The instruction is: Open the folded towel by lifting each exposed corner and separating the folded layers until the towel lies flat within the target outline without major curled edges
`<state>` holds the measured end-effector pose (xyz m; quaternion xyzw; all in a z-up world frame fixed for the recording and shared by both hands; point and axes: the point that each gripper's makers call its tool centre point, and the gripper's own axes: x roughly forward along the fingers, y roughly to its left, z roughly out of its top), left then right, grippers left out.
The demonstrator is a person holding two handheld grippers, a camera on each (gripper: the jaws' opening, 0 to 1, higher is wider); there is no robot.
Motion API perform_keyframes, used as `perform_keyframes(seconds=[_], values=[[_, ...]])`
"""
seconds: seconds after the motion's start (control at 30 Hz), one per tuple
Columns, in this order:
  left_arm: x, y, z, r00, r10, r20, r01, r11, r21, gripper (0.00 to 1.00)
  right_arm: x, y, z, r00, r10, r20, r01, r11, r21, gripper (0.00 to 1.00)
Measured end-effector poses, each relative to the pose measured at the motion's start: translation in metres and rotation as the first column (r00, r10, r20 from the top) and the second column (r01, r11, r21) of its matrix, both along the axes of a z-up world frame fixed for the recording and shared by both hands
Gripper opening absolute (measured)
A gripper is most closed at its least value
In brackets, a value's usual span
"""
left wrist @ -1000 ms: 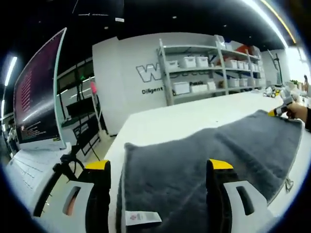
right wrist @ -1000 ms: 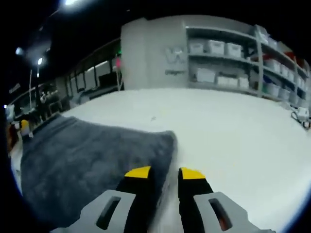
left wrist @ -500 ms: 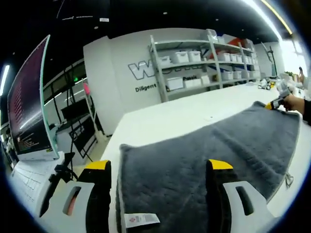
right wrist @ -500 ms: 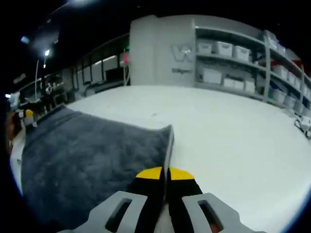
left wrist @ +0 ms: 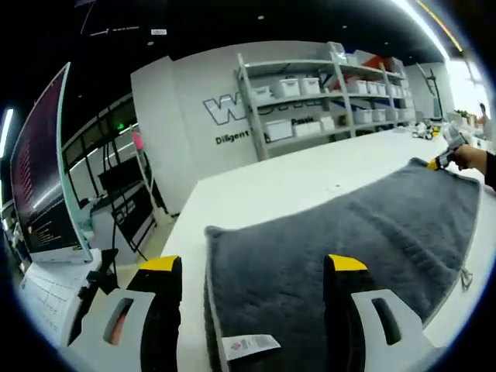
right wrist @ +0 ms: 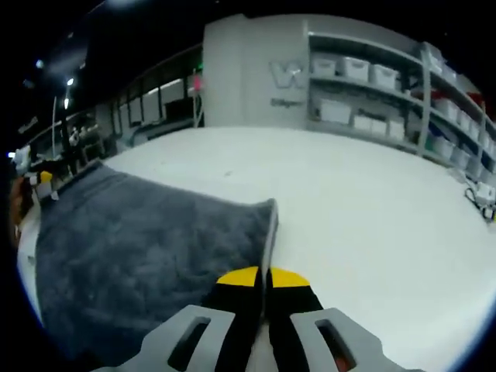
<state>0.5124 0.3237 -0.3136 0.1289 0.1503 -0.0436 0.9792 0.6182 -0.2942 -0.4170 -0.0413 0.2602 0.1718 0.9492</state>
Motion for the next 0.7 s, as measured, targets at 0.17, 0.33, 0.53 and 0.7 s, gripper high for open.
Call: perform_keyframes(seconds=[0.17, 0.33, 0.53, 0.7], values=[[0.005, -0.002, 0.004, 1.0, -0.005, -0.006, 0.005, 1.0, -0.001, 0.72, 0.005, -0.016, 0.0, 1.0, -0.011, -0.004, 0.011, 1.0, -0.01, 0.0], [0.019, -0.001, 0.015, 1.0, 0.014, 0.012, -0.014, 0.999, -0.032, 0.61, 0.014, -0.036, -0.001, 0.999, -0.039, -0.022, 0.038, 0.998, -0.045, 0.0], [0.044, -0.004, 0.009, 0.999, -0.019, -0.036, 0.018, 1.0, -0.001, 0.64, 0.025, -0.06, -0.003, 0.997, -0.072, -0.037, 0.07, 0.997, -0.036, 0.0], [0.067, -0.004, 0.001, 0.997, -0.023, -0.078, 0.018, 0.998, -0.065, 0.63, 0.028, -0.07, -0.003, 0.996, -0.075, -0.056, 0.072, 0.996, -0.059, 0.0]])
